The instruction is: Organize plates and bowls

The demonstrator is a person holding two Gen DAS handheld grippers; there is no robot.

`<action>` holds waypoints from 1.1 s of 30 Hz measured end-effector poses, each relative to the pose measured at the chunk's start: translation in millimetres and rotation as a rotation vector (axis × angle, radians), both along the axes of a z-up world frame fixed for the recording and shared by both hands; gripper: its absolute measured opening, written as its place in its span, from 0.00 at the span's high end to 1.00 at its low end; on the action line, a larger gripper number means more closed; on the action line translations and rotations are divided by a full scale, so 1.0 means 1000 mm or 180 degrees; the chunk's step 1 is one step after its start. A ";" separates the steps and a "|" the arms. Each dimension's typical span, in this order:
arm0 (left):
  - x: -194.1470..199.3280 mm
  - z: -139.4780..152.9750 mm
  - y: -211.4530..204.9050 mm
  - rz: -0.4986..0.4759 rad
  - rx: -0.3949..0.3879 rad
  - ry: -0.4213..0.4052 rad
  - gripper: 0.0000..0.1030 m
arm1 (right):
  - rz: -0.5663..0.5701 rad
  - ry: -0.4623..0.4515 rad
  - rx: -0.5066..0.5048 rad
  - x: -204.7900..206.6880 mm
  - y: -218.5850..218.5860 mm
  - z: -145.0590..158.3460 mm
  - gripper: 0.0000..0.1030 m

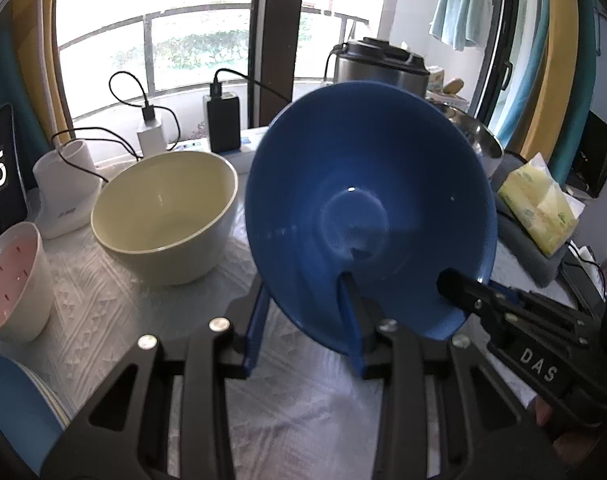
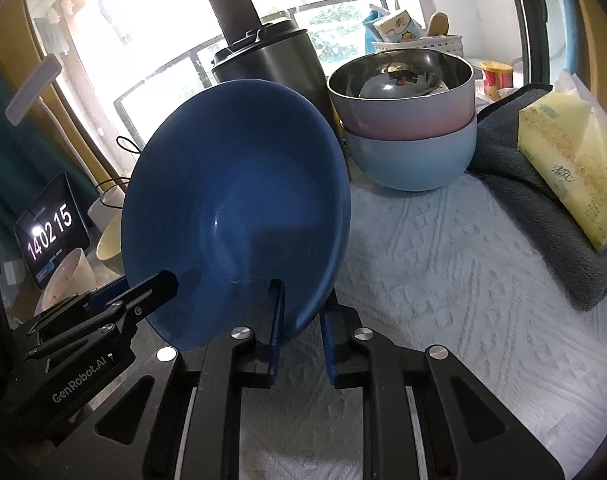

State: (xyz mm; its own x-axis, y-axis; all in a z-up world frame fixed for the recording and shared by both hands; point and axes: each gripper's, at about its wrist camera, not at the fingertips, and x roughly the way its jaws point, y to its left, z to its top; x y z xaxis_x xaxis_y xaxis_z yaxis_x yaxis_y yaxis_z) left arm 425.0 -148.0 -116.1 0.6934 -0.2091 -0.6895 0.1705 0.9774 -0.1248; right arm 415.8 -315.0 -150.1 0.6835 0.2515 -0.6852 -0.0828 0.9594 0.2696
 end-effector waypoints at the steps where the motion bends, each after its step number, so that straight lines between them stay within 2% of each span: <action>1: -0.001 0.001 0.000 -0.0003 -0.0001 -0.0004 0.66 | -0.0001 -0.0001 -0.0003 0.000 0.000 0.000 0.82; 33: -0.073 0.035 0.032 0.0069 -0.0063 -0.0164 0.66 | 0.0086 -0.0048 0.0003 -0.049 0.028 0.034 0.82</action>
State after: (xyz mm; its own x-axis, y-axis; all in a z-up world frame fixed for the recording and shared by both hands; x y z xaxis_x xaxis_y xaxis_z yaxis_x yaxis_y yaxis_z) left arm 351.9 -116.2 -81.0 0.7325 -0.2068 -0.6486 0.1561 0.9784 -0.1356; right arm 367.1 -287.0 -115.7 0.6868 0.2706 -0.6746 -0.1128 0.9566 0.2689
